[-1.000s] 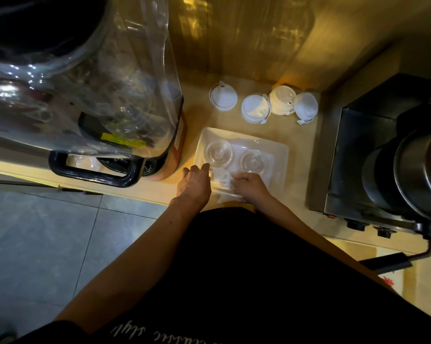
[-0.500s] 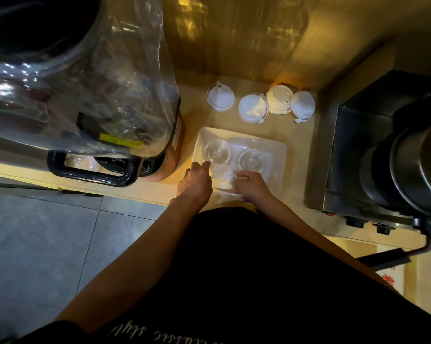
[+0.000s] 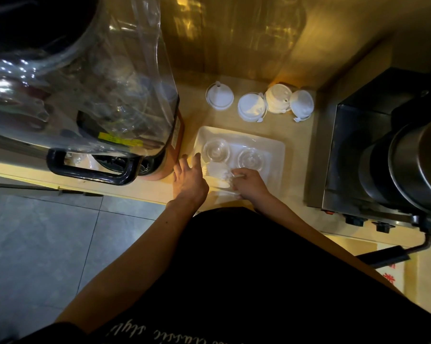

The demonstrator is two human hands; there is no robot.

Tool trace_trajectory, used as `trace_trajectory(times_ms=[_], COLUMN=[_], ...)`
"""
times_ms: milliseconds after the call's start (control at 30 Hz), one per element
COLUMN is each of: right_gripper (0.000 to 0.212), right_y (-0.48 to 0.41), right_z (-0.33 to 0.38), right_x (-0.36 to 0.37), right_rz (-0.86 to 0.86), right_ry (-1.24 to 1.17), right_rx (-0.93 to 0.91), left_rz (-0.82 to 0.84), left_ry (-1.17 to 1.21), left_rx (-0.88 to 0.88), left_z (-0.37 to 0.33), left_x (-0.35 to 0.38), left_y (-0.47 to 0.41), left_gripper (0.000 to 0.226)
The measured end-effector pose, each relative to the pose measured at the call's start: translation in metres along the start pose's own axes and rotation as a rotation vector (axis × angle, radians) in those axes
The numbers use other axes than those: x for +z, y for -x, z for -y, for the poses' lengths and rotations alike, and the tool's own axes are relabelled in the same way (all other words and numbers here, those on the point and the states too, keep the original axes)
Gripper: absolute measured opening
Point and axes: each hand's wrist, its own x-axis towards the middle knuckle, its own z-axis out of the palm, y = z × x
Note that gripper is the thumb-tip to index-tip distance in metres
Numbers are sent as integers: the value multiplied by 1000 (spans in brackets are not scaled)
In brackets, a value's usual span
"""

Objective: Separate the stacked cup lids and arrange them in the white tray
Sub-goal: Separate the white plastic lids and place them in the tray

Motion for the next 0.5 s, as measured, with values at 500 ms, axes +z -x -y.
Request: trace_trajectory(times_ms=[500], right_gripper=[29], right_y=[4], right_z=[6], right_x=[9], right_rz=[34], right_ry=[126], right_rx=[-99], left_rz=[95], left_ry=[189], left_rx=[-23], left_z=[7], left_x=[2], left_y=[5], left_gripper=[72])
